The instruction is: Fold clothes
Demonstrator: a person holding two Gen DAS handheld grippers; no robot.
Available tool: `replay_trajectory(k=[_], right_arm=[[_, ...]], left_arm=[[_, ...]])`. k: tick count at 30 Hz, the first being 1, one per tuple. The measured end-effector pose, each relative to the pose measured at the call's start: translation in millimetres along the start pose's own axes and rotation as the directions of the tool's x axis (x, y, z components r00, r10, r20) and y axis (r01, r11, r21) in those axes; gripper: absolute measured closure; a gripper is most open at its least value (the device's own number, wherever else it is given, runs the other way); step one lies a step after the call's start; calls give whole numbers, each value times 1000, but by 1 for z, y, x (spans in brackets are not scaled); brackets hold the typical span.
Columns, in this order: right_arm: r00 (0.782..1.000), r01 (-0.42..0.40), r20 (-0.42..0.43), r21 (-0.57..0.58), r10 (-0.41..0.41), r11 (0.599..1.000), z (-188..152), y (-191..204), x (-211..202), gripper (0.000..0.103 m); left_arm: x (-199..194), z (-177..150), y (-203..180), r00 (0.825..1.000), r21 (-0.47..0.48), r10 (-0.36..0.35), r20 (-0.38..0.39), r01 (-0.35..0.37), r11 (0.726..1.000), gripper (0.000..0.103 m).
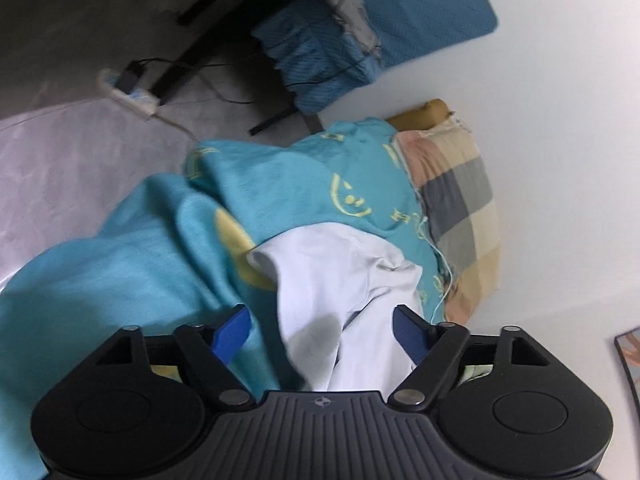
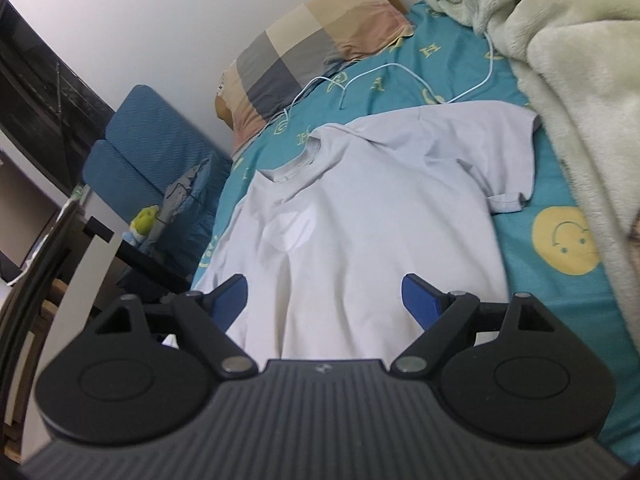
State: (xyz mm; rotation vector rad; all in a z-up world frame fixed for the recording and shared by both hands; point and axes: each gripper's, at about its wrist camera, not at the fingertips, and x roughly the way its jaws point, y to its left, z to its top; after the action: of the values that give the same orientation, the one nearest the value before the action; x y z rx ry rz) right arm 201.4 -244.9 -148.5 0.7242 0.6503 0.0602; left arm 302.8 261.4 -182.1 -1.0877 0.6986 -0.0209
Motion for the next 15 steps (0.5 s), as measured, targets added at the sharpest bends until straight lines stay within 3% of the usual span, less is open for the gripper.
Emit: replay_trajectory(k=[3, 5, 8, 12, 15], right_arm=[[1000, -9, -20, 0, 9, 1000, -1, 0, 12, 17], [999, -18, -45, -7, 17, 1000, -4, 1, 20, 17], [997, -23, -68, -18, 21, 1000, -6, 4, 32, 17], [997, -18, -76, -32, 16, 999, -4, 5, 40, 17], [997, -13, -80, -44, 9, 999, -2, 6, 46, 17]], left_arm=[[27, -1, -4, 1000, 72, 0, -3, 1, 997, 51], [37, 3, -6, 1000, 113, 14, -4, -14, 994, 95], [40, 17, -13, 1000, 123, 16, -6, -16, 992, 99], [22, 51, -44, 996, 185, -2, 92, -15, 983, 99], [22, 85, -73, 983, 258, 79, 166, -120, 959, 99]])
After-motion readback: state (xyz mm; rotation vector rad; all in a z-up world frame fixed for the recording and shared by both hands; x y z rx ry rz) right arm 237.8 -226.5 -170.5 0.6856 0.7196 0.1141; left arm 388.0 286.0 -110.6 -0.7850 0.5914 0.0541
